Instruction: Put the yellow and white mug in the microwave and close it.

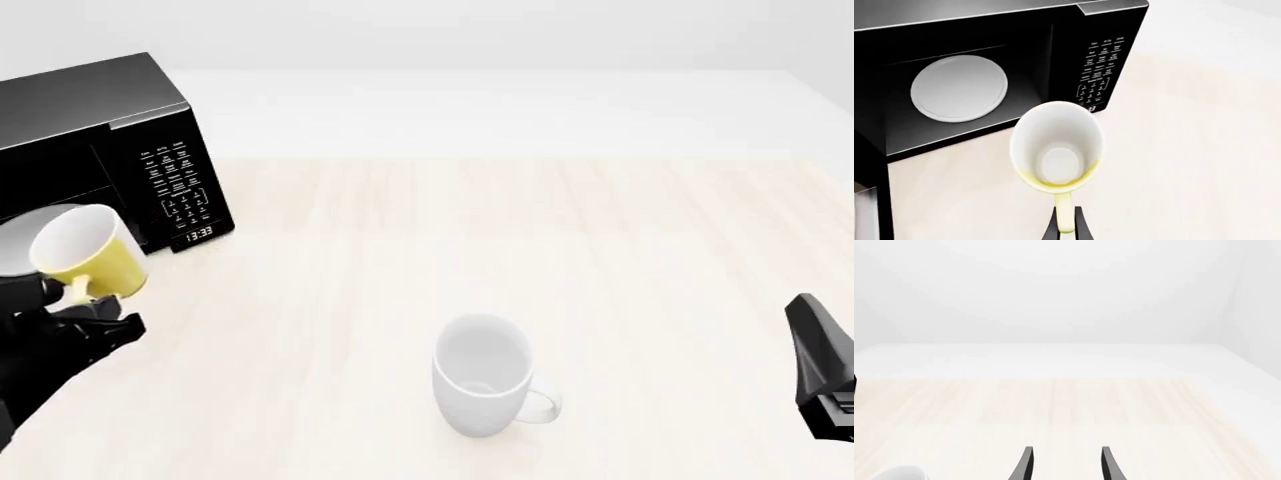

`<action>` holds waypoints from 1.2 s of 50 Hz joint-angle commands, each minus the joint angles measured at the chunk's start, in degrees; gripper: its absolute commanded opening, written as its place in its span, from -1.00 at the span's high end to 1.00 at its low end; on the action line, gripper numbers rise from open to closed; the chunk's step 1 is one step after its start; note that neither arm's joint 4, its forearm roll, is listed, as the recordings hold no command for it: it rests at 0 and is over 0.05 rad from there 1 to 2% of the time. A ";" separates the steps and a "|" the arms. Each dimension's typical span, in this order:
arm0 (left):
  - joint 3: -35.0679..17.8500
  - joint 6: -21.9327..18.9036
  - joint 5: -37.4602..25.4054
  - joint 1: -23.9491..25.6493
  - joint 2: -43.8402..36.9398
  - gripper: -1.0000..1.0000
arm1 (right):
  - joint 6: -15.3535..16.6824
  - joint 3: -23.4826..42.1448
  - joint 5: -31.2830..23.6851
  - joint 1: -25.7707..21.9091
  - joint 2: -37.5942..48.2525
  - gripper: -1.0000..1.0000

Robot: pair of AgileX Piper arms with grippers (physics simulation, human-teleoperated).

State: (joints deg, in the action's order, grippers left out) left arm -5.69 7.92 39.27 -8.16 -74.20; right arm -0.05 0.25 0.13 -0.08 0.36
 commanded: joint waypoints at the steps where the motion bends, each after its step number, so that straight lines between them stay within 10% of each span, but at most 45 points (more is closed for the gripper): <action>1: -0.71 -1.95 1.50 -4.95 -1.88 1.00 | -0.01 0.00 0.00 0.00 0.00 -1.00; 60: -9.20 -4.79 6.07 -15.44 -14.48 1.00 | 0.00 0.00 0.00 0.01 0.00 -1.00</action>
State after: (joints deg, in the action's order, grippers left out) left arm -13.28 3.54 44.93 -22.81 -87.04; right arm -0.05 0.25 0.13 -0.08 0.36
